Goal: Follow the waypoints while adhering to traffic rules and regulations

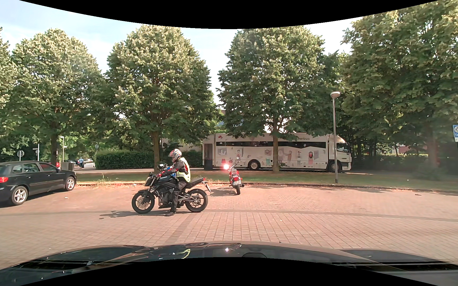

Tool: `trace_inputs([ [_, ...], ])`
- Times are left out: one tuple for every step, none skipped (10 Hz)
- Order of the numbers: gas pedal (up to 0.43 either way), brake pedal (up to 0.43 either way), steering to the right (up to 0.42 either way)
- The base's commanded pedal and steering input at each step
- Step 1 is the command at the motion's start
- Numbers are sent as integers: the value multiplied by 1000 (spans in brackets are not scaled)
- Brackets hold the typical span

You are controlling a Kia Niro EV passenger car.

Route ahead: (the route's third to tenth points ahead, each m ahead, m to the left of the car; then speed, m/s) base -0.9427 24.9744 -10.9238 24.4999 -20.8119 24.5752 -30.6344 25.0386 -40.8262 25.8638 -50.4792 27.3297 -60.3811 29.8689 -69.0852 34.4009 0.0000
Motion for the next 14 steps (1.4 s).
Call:
trace_inputs([
  [0, 244, -14],
  [0, 244, -14],
  [0, 244, -14],
  [0, 244, -14],
  [0, 244, -14],
  [0, 244, -14],
  [0, 250, -14],
  [0, 244, -14],
  [0, 244, -14],
  [0, 244, -14],
  [0, 244, -14],
  [0, 244, -14],
  [0, 244, -14],
  [0, 244, -14],
])
